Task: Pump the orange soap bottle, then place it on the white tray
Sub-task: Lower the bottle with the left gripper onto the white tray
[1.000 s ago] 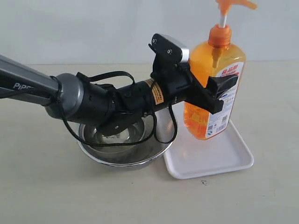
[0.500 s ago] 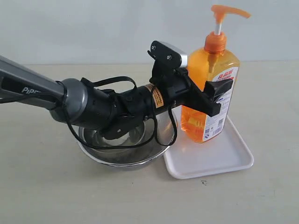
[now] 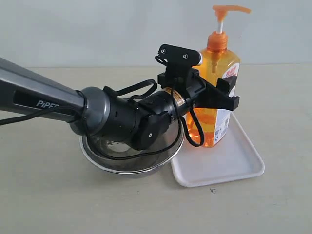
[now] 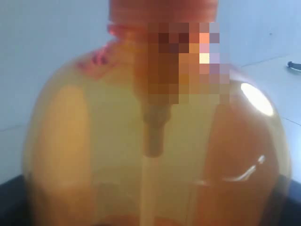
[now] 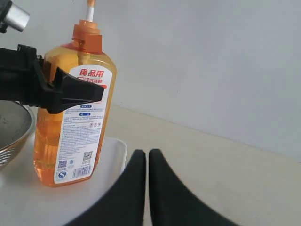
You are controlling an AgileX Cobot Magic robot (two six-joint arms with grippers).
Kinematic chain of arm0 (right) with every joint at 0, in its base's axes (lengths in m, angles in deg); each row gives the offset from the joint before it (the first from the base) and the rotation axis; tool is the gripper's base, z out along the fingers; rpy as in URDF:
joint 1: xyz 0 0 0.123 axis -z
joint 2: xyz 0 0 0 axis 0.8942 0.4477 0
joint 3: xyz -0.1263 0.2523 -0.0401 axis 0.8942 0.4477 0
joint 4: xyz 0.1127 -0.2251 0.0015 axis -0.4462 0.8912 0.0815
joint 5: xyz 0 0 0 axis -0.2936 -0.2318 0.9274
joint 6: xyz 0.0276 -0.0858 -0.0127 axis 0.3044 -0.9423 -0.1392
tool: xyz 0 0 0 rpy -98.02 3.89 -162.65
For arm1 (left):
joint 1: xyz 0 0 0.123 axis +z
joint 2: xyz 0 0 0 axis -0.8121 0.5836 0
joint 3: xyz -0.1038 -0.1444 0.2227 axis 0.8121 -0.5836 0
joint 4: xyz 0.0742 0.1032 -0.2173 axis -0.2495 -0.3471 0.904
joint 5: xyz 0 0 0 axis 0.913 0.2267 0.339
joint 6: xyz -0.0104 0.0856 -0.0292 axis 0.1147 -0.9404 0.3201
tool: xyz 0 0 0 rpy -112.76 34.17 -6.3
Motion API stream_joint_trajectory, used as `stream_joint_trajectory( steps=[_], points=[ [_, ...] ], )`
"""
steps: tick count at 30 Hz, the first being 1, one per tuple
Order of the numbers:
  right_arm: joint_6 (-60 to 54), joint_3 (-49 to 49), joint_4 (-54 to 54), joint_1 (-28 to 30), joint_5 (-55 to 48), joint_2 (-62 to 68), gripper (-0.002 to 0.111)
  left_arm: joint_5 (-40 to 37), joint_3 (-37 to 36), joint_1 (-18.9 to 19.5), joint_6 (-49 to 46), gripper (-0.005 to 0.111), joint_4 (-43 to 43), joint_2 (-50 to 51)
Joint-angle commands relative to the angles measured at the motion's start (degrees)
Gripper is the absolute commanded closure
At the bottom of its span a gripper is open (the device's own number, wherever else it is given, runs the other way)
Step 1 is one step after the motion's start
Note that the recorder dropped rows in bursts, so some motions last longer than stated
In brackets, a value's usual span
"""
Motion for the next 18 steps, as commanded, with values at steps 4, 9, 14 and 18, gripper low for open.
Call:
stream_joint_trajectory(
  steps=[4,9,14,18],
  points=[
    [0.01,-0.02,0.17,0.13,0.00,-0.36,0.108,5.86,1.15,-0.34,-0.15,0.102,3.48,-0.92],
    [0.01,-0.02,0.17,0.13,0.00,-0.36,0.108,5.86,1.15,-0.34,-0.22,0.102,2.56,-0.92],
    [0.01,-0.02,0.17,0.13,0.00,-0.36,0.108,3.89,1.15,-0.34,-0.22,0.102,2.04,-0.68],
    [0.01,-0.02,0.17,0.13,0.00,-0.36,0.108,3.98,1.15,-0.34,-0.22,0.088,1.25,0.45]
  ],
)
